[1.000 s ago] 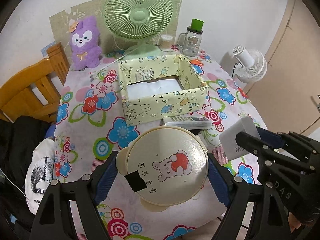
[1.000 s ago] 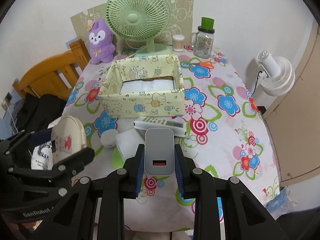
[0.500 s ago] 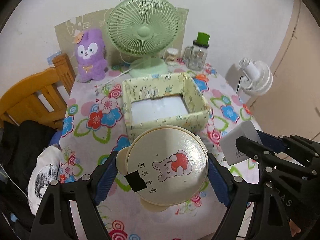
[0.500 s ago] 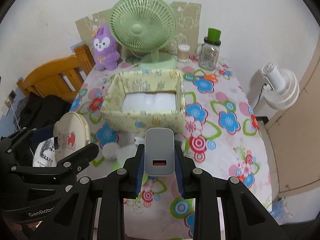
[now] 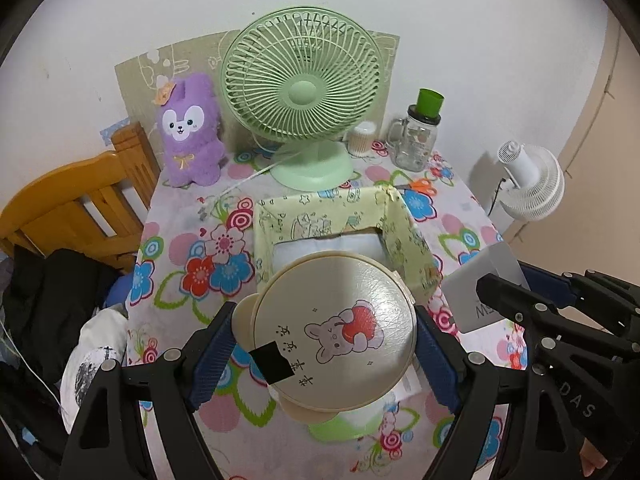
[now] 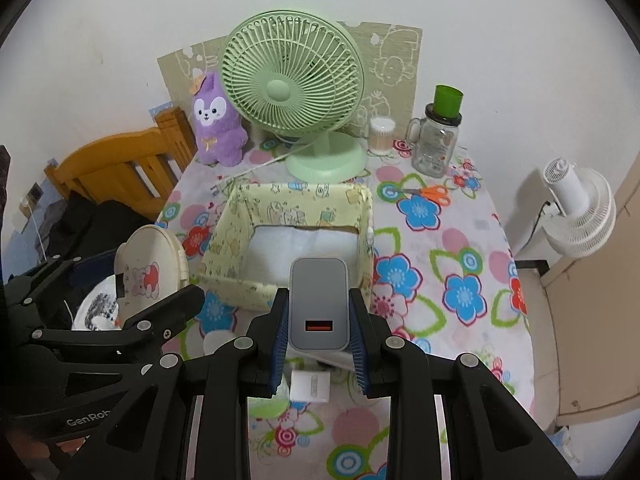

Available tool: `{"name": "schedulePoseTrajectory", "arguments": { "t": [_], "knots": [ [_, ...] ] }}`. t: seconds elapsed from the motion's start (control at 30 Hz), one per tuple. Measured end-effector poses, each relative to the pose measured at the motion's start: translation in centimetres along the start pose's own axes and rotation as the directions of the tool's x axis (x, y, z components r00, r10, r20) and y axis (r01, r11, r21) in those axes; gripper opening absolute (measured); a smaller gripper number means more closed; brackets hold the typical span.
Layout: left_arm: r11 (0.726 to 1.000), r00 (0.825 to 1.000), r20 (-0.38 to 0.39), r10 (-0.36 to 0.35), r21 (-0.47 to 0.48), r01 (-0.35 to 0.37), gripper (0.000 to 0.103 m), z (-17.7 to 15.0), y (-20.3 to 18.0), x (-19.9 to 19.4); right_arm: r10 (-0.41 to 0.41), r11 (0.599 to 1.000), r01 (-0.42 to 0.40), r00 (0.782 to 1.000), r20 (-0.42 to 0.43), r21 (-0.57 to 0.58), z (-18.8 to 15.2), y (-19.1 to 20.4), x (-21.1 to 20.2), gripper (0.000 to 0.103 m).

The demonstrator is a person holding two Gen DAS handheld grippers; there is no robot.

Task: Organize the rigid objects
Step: 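Carry coaster into fabric box with left tool while right tool carries charger above it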

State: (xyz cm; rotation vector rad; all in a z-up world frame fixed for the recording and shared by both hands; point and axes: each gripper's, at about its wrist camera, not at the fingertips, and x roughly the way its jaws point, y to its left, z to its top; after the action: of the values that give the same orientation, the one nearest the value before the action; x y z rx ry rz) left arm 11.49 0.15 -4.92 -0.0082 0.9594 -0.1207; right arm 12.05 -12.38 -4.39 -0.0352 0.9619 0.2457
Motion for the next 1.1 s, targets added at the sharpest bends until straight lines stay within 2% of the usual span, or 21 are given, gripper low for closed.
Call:
{"name": "schedulePoseTrajectory", "arguments": {
  "t": [0.53, 0.9, 1.1],
  "knots": [
    [0.997, 0.997, -0.054, 0.051, -0.05, -0.054, 0.085, 3.9, 0.4, 6.3, 0.06, 0.998, -0.06, 0.998, -0.012, -0.007, 5.2, -2.4, 5.8, 0.03],
    [0.998, 0.99, -0.132, 0.038, -0.052, -0.046, 0.085, 4.1, 0.0, 10.9, 0.068, 0.998, -0.069, 0.997, -0.042, -0.014, 6.6, -3.4, 9.7, 0.03],
    [0.997, 0.982, -0.18, 0.061, -0.031, -0.068, 0.085, 4.1, -0.4, 13.4, 0.087, 0.996, -0.087, 0.993, -0.075, 0.014, 6.4, -3.9, 12.0, 0.03]
  ]
}}
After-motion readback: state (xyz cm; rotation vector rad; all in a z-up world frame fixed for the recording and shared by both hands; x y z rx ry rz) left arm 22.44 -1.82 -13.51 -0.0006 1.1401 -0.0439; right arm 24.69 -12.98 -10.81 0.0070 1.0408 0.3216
